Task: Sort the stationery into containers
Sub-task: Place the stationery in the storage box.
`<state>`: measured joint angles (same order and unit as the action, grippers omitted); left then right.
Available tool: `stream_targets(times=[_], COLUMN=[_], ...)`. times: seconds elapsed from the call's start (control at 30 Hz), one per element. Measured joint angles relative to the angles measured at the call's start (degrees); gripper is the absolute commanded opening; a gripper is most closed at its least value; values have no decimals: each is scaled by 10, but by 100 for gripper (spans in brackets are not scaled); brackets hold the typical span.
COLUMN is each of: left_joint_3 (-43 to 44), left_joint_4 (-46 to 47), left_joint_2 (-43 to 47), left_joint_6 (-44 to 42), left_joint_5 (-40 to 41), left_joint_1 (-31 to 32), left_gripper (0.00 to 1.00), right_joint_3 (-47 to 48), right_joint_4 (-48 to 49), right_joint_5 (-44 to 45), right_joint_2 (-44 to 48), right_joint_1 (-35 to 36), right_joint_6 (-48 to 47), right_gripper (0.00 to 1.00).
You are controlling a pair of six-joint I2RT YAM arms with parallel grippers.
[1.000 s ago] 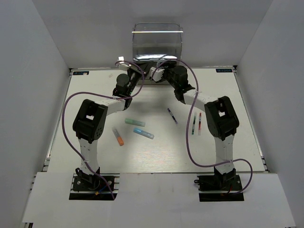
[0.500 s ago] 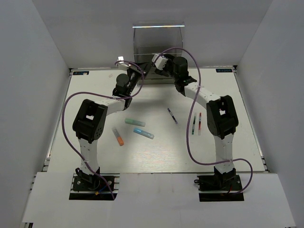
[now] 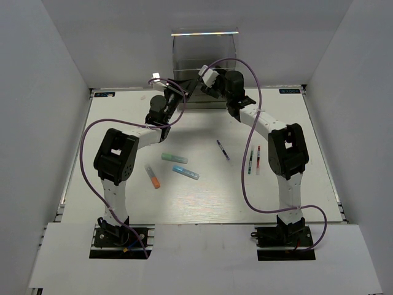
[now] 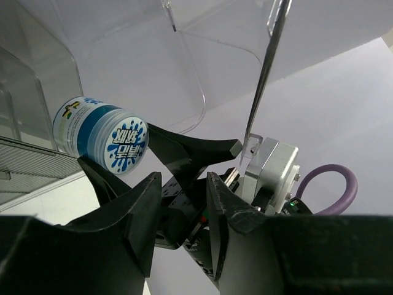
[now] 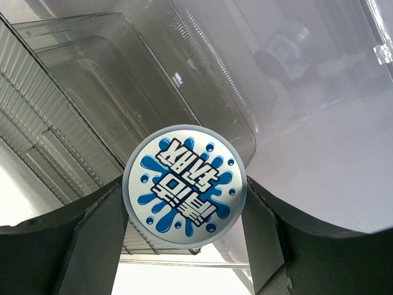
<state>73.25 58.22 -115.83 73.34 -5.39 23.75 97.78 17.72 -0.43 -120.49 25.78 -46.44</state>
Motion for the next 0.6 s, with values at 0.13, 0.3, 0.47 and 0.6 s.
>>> stream_targets(times=[0.13,0.3,0.47,0.6], left_joint_3=[0,9,24,28], left_joint_4=[-5,-12,-12,-12], left_joint_2=[0,0,0,0], left_joint_6=[0,0,0,0], left_joint_5=[0,0,0,0], left_joint_1=[0,0,0,-1], left_gripper=[47,47,47,47], right_joint_3=[1,3,3,3], right_joint_4=[0,-1,6,24], right_joint_5=[0,1,3,6], right_joint_2=[0,0,-5,-16], right_joint_1=[0,-1,-1,-1], right_joint_6=[7,13,10,4], right_gripper=[0,0,0,0])
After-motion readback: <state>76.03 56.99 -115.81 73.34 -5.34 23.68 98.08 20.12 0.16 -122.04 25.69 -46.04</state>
